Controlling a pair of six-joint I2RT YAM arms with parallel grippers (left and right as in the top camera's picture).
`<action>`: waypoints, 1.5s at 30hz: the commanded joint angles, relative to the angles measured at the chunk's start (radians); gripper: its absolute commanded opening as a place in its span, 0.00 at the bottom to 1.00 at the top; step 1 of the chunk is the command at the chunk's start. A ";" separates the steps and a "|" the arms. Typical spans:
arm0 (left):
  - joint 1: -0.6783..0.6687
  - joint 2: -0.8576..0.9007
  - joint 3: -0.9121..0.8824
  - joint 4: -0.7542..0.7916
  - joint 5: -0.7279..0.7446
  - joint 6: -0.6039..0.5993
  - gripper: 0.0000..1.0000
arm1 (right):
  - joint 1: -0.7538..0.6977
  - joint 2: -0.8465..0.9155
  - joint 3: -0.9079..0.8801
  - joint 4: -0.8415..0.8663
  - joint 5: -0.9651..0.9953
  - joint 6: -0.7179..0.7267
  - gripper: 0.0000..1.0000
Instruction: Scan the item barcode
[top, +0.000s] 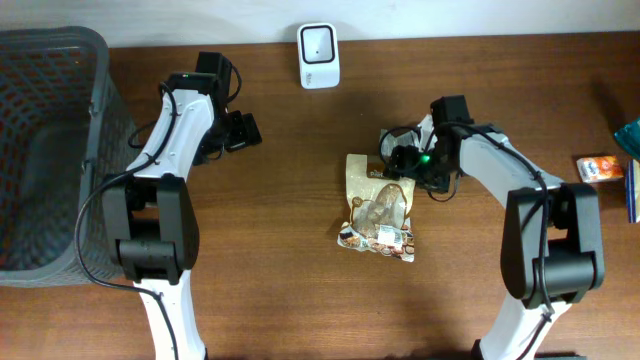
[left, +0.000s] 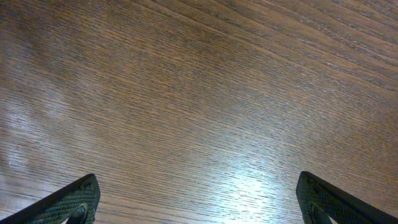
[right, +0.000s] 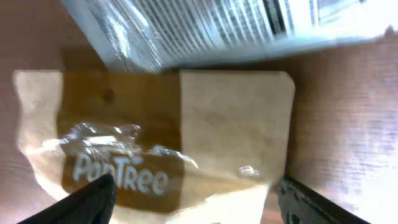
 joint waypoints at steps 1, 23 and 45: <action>-0.002 -0.030 -0.004 -0.001 -0.007 0.002 0.99 | 0.008 0.036 0.019 -0.119 0.156 0.009 0.84; -0.002 -0.030 -0.004 -0.001 -0.007 0.002 0.99 | 0.242 -0.073 0.121 -0.465 0.330 0.120 0.99; -0.002 -0.030 -0.004 -0.002 -0.007 0.002 0.99 | 0.243 -0.051 -0.091 -0.206 0.313 0.178 1.00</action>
